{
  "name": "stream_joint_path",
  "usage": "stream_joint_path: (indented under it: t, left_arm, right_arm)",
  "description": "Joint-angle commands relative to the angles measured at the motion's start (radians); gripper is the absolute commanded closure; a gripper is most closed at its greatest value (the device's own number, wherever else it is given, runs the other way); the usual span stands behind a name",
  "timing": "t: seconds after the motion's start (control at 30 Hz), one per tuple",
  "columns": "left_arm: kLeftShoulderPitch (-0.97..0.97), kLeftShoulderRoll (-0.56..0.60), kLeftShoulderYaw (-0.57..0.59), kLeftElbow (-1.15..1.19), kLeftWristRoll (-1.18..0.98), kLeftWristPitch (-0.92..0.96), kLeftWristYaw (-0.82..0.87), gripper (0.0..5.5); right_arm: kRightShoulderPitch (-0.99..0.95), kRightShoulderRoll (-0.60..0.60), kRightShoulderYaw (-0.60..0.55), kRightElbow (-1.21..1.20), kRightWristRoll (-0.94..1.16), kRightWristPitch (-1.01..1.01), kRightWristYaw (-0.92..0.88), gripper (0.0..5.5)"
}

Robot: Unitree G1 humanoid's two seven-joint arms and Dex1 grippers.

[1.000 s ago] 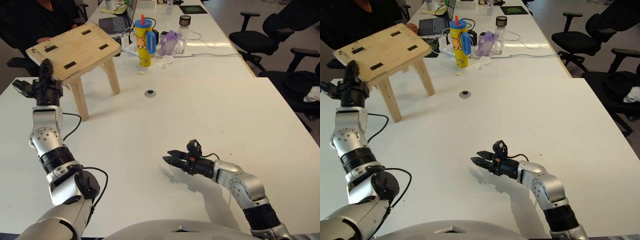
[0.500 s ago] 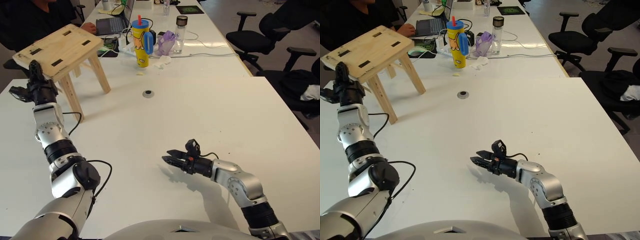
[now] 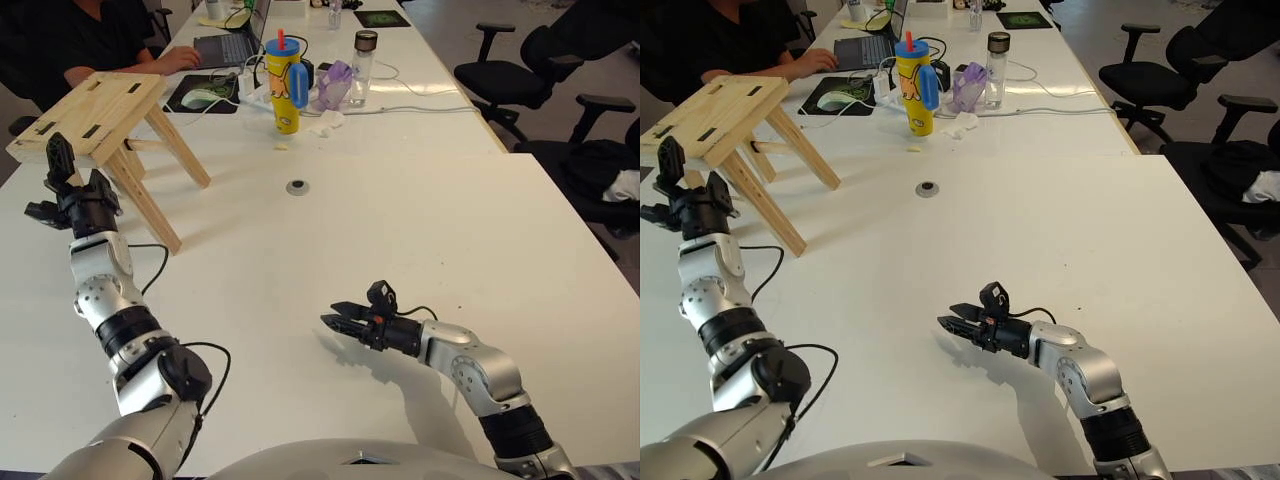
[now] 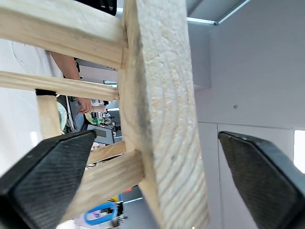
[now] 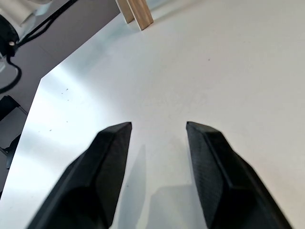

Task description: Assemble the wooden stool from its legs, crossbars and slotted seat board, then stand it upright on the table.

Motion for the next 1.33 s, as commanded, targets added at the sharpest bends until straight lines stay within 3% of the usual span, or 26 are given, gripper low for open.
stream_joint_path:
  t: [0.03, 0.17, 0.27, 0.4, 0.47, 0.73, 1.0, 1.33]
  left_arm:
    - [0.100, -0.079, -0.045, -0.164, 0.006, -0.018, 0.052, 0.13]
    - [0.243, -0.119, -0.117, -0.261, 0.054, 0.008, 0.048, 0.13]
    - [0.339, -0.072, -0.215, -0.271, 0.190, 0.017, -0.018, 0.13]
    - [0.433, 0.117, -0.498, -0.200, 0.729, -0.146, -0.096, 0.13]
    - [0.442, 0.164, -0.559, -0.149, 0.921, -0.240, -0.046, 0.13]
    - [0.421, 0.176, -0.641, -0.054, 1.134, -0.395, -0.033, 1.22]
    - [0.335, 0.187, -0.643, 0.066, 1.171, -0.436, -0.022, 2.50]
    - [0.405, 0.152, -0.636, 0.005, 1.198, -0.467, 0.039, 3.84]
  right_arm:
    - [0.021, -0.014, 0.008, -0.016, -0.012, 0.007, 0.001, 3.36]
    - [0.027, -0.019, 0.013, -0.016, -0.014, 0.006, 0.005, 3.36]
    - [0.025, -0.018, 0.010, -0.015, -0.013, 0.005, 0.003, 3.36]
    - [0.022, -0.013, 0.013, -0.008, -0.019, 0.000, -0.003, 3.36]
    - [0.018, -0.009, 0.016, -0.004, -0.023, -0.003, -0.006, 3.36]
    - [0.004, -0.005, 0.020, 0.013, -0.037, -0.010, -0.003, 3.36]
    - [0.003, 0.002, 0.028, 0.015, -0.045, -0.010, 0.004, 3.36]
    - [0.014, 0.002, 0.036, 0.014, -0.045, -0.012, 0.008, 3.36]
